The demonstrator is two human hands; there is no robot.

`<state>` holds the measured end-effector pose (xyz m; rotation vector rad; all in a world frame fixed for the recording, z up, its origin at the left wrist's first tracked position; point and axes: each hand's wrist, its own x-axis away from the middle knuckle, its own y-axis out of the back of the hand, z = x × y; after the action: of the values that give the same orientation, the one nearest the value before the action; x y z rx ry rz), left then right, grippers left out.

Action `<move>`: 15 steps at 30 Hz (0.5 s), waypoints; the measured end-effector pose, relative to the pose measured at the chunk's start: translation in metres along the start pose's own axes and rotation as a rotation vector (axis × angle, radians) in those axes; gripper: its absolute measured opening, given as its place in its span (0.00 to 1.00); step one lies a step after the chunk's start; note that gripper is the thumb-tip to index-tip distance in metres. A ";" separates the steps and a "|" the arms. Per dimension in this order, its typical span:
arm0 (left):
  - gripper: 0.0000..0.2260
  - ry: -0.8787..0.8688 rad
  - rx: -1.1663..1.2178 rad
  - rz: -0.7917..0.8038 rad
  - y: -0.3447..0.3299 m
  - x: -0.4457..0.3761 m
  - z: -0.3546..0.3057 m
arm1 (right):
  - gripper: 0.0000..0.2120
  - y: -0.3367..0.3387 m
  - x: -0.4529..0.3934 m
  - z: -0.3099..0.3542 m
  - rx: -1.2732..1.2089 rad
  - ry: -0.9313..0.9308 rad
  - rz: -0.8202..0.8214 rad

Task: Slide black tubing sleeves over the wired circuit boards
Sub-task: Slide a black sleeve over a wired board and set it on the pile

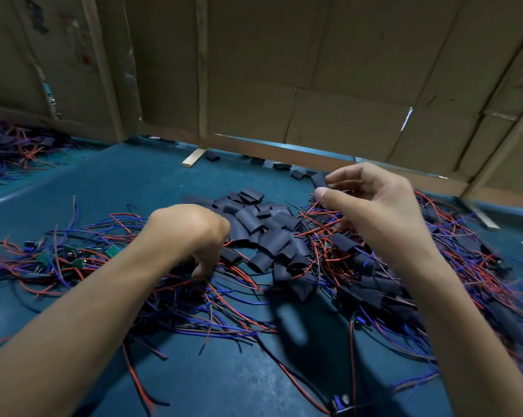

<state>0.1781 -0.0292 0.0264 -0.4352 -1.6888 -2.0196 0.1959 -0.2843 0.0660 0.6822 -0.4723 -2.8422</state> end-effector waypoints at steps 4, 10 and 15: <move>0.08 -0.018 -0.015 -0.002 0.002 -0.002 -0.008 | 0.07 -0.003 0.001 0.000 0.045 0.000 0.036; 0.04 -0.109 0.123 -0.133 0.017 0.014 -0.005 | 0.09 -0.004 0.001 -0.001 0.067 -0.015 0.076; 0.08 -0.276 0.478 -0.452 0.065 0.045 0.023 | 0.10 -0.004 -0.002 -0.004 0.049 -0.049 0.011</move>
<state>0.1743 -0.0221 0.1077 -0.1778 -2.5447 -1.7967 0.1997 -0.2807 0.0618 0.6180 -0.5528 -2.8509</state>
